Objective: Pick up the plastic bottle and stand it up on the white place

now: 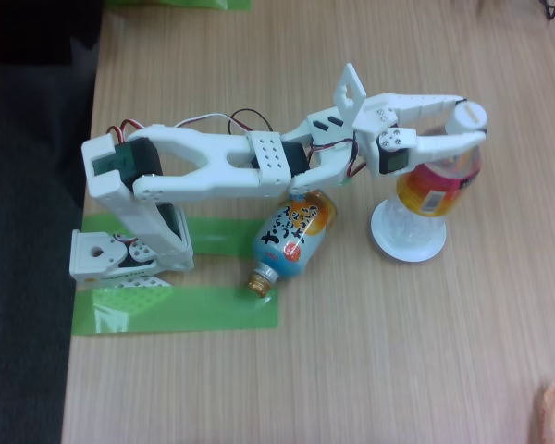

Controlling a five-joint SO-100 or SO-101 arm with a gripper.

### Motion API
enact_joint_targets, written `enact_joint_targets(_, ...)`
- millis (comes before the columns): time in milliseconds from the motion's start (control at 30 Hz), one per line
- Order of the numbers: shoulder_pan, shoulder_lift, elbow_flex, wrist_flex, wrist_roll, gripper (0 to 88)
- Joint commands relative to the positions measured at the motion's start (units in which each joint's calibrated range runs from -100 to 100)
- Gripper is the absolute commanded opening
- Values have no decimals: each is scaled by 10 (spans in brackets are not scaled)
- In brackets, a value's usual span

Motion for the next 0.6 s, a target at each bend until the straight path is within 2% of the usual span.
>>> enact_joint_targets(0,4,-3,7,-8,1,250)
enact_joint_targets(567,22,-9,17,-8,1,251)
